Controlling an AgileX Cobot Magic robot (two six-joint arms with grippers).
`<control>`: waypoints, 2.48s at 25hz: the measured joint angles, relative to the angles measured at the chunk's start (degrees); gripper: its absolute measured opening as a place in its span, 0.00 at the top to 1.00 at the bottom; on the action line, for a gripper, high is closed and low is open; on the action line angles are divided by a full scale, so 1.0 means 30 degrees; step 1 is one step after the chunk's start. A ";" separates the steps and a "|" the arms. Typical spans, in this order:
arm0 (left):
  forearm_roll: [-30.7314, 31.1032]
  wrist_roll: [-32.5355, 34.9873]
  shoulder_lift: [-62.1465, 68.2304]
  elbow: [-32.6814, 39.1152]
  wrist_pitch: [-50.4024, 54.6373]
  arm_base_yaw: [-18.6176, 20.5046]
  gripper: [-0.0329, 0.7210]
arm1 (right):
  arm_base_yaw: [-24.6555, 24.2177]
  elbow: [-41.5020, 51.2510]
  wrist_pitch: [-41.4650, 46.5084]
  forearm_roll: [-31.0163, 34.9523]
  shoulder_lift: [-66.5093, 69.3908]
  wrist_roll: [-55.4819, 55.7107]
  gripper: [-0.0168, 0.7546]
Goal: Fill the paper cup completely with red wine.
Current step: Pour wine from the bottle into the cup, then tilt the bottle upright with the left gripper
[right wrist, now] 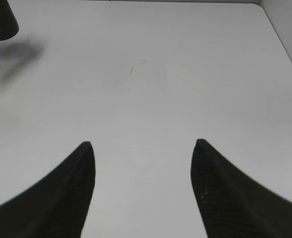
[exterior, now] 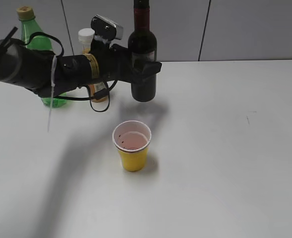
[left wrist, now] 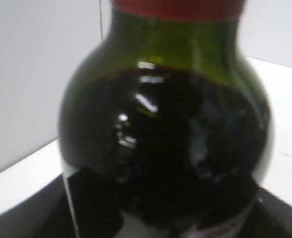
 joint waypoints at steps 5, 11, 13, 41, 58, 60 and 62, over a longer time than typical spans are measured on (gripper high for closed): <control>-0.0043 0.0000 -0.1557 0.1693 0.0000 0.0000 0.22 | 0.0000 0.0000 0.0000 0.0000 0.0000 0.0000 0.38; -0.1068 0.0697 -0.3494 0.3417 0.0338 0.0000 0.22 | 0.0000 0.0000 -0.0021 0.0000 0.0000 0.0000 0.38; -0.1404 0.0873 -0.4057 0.4087 0.0479 0.0017 0.22 | 0.0000 0.0000 -0.0021 0.0000 0.0000 0.0000 0.38; -1.7075 1.3156 -1.4142 1.5579 0.2631 -0.0001 0.22 | 0.0000 0.0000 -0.0003 0.0000 0.0000 0.0000 0.38; -2.9925 2.5199 -1.4611 1.5683 0.1633 -0.4019 0.23 | 0.0000 0.0000 -0.0003 0.0018 0.0000 0.0000 0.38; -3.0970 2.6480 -1.4610 1.5683 0.1298 -0.4544 0.23 | 0.0000 0.0000 -0.0003 0.0018 0.0000 0.0000 0.38; -3.1828 2.7937 -1.4610 1.5683 0.0840 -0.5050 0.23 | 0.0000 0.0000 -0.0003 0.0018 0.0000 0.0000 0.38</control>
